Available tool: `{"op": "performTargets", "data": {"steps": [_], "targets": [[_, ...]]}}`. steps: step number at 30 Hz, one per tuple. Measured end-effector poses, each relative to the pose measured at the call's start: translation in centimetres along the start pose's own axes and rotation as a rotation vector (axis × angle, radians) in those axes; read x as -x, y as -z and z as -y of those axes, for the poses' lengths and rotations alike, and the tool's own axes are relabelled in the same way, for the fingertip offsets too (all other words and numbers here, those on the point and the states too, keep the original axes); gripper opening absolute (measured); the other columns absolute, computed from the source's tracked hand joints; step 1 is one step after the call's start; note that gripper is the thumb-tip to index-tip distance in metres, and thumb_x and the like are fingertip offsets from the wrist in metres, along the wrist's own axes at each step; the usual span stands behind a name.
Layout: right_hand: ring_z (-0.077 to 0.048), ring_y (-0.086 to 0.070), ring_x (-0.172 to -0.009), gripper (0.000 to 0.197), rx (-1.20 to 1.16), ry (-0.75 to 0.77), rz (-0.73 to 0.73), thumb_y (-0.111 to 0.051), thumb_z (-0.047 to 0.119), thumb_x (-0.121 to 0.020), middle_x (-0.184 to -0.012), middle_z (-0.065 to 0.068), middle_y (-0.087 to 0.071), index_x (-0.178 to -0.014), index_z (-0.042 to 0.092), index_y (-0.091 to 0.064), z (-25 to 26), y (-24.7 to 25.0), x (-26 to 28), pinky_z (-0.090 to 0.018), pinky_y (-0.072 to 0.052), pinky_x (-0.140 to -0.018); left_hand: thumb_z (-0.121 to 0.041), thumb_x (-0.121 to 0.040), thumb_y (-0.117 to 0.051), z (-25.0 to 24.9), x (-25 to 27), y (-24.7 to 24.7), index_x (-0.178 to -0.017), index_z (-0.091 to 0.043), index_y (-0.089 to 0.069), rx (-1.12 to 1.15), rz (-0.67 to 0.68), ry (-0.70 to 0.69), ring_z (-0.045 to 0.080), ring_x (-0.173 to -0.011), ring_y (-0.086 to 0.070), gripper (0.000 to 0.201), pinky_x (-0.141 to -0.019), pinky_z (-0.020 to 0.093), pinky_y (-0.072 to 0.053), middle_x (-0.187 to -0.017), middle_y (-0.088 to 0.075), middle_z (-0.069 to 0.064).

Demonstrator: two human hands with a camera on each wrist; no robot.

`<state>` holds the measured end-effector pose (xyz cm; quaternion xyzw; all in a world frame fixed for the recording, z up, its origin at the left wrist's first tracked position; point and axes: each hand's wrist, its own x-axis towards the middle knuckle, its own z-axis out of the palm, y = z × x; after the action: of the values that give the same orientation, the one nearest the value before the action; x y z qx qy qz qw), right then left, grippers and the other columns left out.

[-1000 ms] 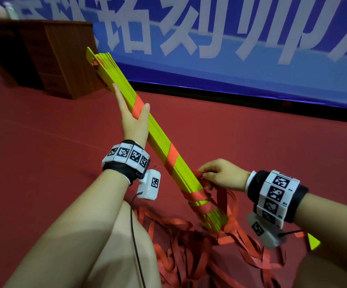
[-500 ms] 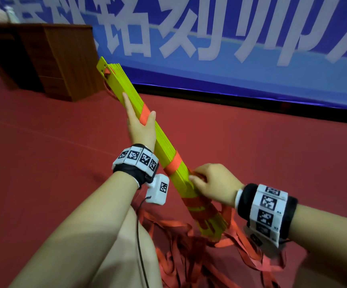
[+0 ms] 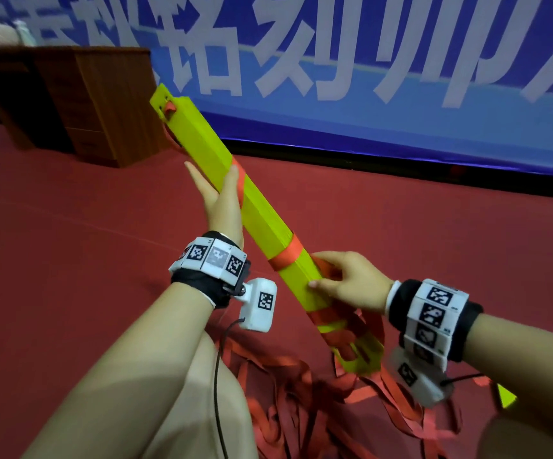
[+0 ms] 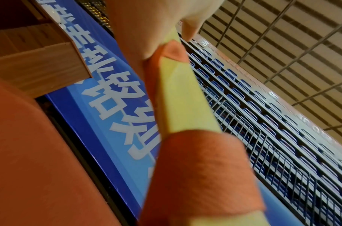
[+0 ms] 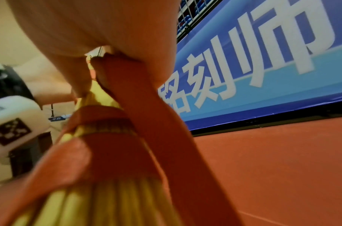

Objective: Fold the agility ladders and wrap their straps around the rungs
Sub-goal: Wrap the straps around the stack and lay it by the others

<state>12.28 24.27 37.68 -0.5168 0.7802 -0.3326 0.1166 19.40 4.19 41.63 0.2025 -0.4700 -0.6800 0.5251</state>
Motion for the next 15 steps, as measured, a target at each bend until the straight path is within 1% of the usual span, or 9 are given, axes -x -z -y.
{"op": "performTargets", "data": {"steps": [2,4,5,7,9,11,12,13,15], "targets": [[-0.006,-0.067,-0.09,0.029,-0.184,-0.024,0.042,-0.069,0.012,-0.087,-0.103,0.003,-0.071,-0.113,0.021,-0.065,0.0,0.8,0.0,-0.021,-0.053,-0.078,-0.018,-0.096,-0.052,-0.5,-0.7,0.3,-0.155,-0.024,-0.014,0.071,0.017,0.043,0.019,-0.132,-0.047,0.071,-0.112,0.039,-0.037,-0.151,-0.041,0.004],[-0.001,-0.066,-0.087,0.028,-0.33,-0.034,0.102,-0.067,0.005,-0.087,-0.101,0.006,-0.071,-0.109,0.023,-0.064,0.1,1.5,0.1,-0.017,-0.052,-0.076,-0.012,-0.1,-0.047,-1.0,-0.9,0.6,-0.15,-0.014,-0.033,0.109,0.062,0.061,0.019,-0.117,-0.057,0.052,-0.101,0.033,-0.047,-0.136,-0.056,0.008],[-0.002,-0.067,-0.088,0.029,-0.38,-0.037,0.131,-0.065,0.002,-0.087,-0.101,0.007,-0.071,-0.108,0.023,-0.064,0.2,1.6,0.2,-0.017,-0.052,-0.077,-0.013,-0.1,-0.049,-1.2,-0.7,0.6,-0.143,-0.012,-0.043,0.117,0.085,0.059,0.018,-0.109,-0.061,0.043,-0.096,0.032,-0.049,-0.125,-0.062,0.006],[-0.006,-0.068,-0.087,0.03,-0.475,-0.044,0.182,-0.06,-0.003,-0.088,-0.096,0.008,-0.073,-0.11,0.018,-0.064,0.3,1.7,0.3,-0.019,-0.052,-0.076,-0.023,-0.099,-0.053,-1.5,0.0,0.3,-0.134,-0.018,-0.051,0.142,0.086,0.081,0.022,-0.105,-0.064,0.035,-0.095,0.039,-0.051,-0.115,-0.065,0.004],[-0.007,-0.068,-0.079,0.029,-0.587,-0.072,0.218,-0.058,-0.005,-0.089,-0.087,0.007,-0.073,-0.11,0.014,-0.064,0.3,1.5,0.3,-0.019,-0.051,-0.069,-0.027,-0.099,-0.053,-1.8,0.8,-0.2,-0.14,-0.023,-0.044,0.254,0.107,0.142,0.028,-0.1,-0.065,0.042,-0.09,0.048,-0.055,-0.11,-0.06,0.009],[-0.012,-0.065,-0.076,0.027,-0.633,-0.102,0.229,-0.064,0.006,-0.084,-0.087,0.003,-0.073,-0.107,0.018,-0.068,0.2,1.3,0.2,-0.022,-0.048,-0.064,-0.021,-0.102,-0.047,-2.0,1.1,-0.7,-0.146,-0.027,-0.032,0.328,0.163,0.132,0.036,-0.097,-0.067,0.047,-0.082,0.051,-0.057,-0.111,-0.055,0.014],[-0.016,-0.063,-0.076,0.027,-0.6,-0.113,0.23,-0.066,0.011,-0.082,-0.087,0.001,-0.072,-0.107,0.021,-0.07,0.1,1.1,0.1,-0.025,-0.044,-0.062,-0.017,-0.103,-0.044,-1.9,1.0,-0.8,-0.147,-0.028,-0.027,0.303,0.18,0.095,0.036,-0.092,-0.068,0.049,-0.076,0.047,-0.059,-0.111,-0.055,0.015],[-0.018,-0.061,-0.074,0.025,-0.558,-0.13,0.226,-0.067,0.011,-0.084,-0.085,-0.001,-0.072,-0.107,0.021,-0.071,0.1,1.0,0.0,-0.023,-0.04,-0.058,-0.014,-0.103,-0.043,-1.8,1.0,-0.9,-0.149,-0.031,-0.022,0.251,0.185,0.042,0.031,-0.082,-0.069,0.053,-0.068,0.041,-0.06,-0.111,-0.057,0.015],[-0.007,-0.061,-0.061,0.023,-0.471,-0.164,0.201,-0.061,0.004,-0.091,-0.071,0.006,-0.071,-0.112,0.009,-0.069,0.1,0.5,-0.2,-0.014,-0.038,-0.049,-0.013,-0.101,-0.045,-1.1,0.8,-0.8,-0.153,-0.036,-0.008,0.117,0.128,-0.056,0.022,-0.065,-0.065,0.068,-0.057,0.032,-0.055,-0.122,-0.059,0.017]]}}
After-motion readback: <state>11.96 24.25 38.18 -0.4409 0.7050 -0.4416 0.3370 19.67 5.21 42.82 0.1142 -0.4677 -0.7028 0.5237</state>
